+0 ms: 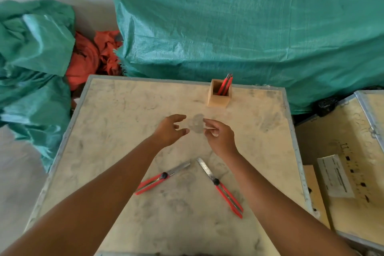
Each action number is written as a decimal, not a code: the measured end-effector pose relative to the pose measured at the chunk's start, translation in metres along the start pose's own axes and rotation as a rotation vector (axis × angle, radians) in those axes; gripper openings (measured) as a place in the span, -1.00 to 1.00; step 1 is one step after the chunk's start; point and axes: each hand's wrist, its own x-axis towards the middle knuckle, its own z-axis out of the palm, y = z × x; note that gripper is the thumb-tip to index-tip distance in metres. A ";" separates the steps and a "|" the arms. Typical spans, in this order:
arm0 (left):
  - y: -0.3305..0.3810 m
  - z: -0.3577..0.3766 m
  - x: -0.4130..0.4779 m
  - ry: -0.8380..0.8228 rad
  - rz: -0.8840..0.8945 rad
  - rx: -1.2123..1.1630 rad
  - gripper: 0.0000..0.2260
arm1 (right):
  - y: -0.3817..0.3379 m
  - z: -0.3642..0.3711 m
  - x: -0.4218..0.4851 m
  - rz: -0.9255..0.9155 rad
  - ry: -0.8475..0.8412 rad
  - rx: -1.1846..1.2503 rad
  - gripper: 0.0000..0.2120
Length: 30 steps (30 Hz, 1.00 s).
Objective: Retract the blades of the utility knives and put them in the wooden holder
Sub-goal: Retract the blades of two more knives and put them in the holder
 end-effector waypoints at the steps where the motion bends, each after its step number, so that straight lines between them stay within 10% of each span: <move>1: -0.013 -0.006 -0.013 0.000 -0.016 -0.003 -0.47 | 0.000 0.011 -0.014 0.029 -0.033 0.009 -0.69; 30: -0.172 -0.004 -0.127 -0.066 0.032 0.145 -0.76 | 0.035 0.171 -0.135 0.524 0.025 0.225 -0.78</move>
